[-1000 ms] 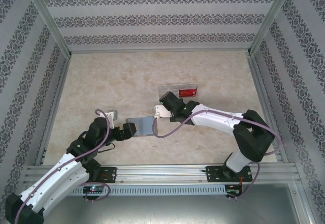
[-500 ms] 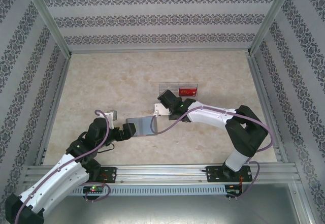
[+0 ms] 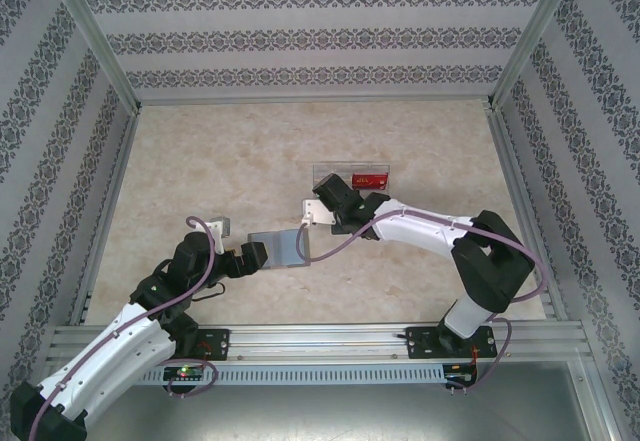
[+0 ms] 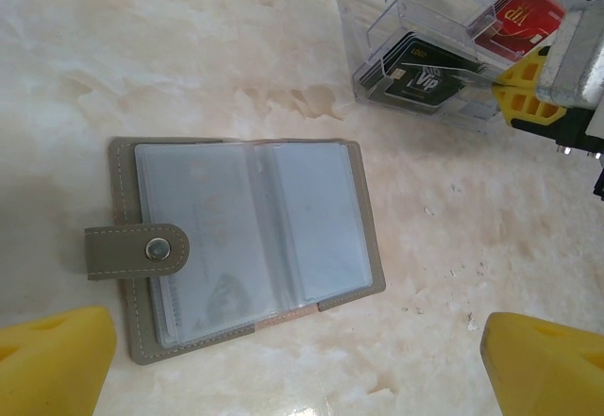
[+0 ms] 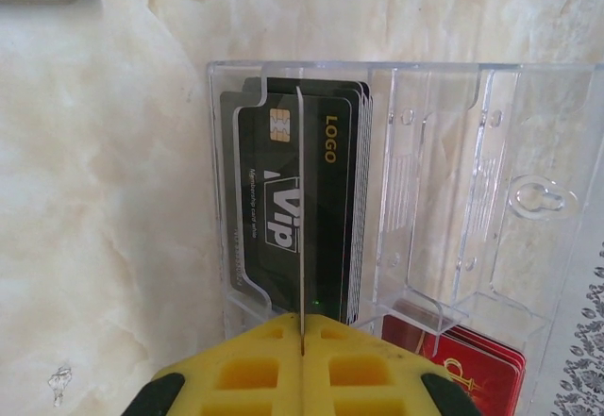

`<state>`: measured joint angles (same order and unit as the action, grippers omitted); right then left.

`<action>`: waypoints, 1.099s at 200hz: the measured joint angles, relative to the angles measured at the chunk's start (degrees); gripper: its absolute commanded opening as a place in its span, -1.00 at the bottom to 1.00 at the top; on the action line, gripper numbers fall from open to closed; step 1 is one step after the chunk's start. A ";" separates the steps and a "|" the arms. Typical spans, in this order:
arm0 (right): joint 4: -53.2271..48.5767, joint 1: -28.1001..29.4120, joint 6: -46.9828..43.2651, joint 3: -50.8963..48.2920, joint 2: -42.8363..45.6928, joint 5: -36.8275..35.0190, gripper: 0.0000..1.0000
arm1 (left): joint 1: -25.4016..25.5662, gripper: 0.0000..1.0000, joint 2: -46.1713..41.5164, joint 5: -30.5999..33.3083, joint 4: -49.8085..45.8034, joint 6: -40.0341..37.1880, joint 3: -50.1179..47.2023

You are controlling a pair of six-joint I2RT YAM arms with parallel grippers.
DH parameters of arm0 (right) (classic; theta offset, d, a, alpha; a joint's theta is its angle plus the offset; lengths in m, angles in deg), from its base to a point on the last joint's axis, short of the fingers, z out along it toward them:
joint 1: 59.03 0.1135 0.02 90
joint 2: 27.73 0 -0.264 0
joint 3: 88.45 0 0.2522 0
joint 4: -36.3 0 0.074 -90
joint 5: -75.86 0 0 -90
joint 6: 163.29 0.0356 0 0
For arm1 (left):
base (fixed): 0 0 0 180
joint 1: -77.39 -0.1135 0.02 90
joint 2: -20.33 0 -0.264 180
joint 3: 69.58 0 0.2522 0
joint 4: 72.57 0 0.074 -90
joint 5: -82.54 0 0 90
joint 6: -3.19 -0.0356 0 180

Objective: Take the credit cards out of the card holder

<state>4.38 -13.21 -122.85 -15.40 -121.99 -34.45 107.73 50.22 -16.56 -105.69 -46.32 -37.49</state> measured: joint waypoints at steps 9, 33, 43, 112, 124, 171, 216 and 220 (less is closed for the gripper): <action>-0.02 -0.35 0.28 0.15 -0.59 0.02 -0.83 | 0.00 0.99 0.00 0.02 0.00 0.00 0.00; -0.28 -0.74 1.20 0.85 -2.47 0.22 -0.80 | 0.00 0.99 0.00 0.15 0.00 0.00 0.00; -0.24 -0.74 1.66 1.14 -3.28 0.22 -0.80 | 0.00 0.99 0.00 0.15 0.00 0.00 0.00; 1.40 -1.60 3.13 1.68 -4.26 -1.70 -0.28 | 0.00 0.99 0.00 0.17 0.00 0.00 0.00; 1.92 -1.92 3.15 1.99 -4.59 -3.06 -0.29 | 0.00 0.99 0.00 0.17 0.00 0.00 -0.02; 4.13 -3.43 4.04 4.76 -8.09 -7.58 -0.28 | 0.00 0.99 0.00 0.17 -0.02 0.00 -0.11; 4.92 -3.30 6.64 4.11 -6.40 -8.41 -0.27 | 0.00 0.99 0.00 0.35 -0.02 0.00 -0.11; 4.98 -3.30 7.04 3.82 -5.81 -8.37 -0.26 | 0.00 0.99 0.00 0.37 -0.02 0.00 -0.11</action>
<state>9.37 -16.51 -115.81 -11.58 -127.80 -42.82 107.73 50.22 -16.19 -105.71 -46.32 -37.60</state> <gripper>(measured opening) 0.365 0.996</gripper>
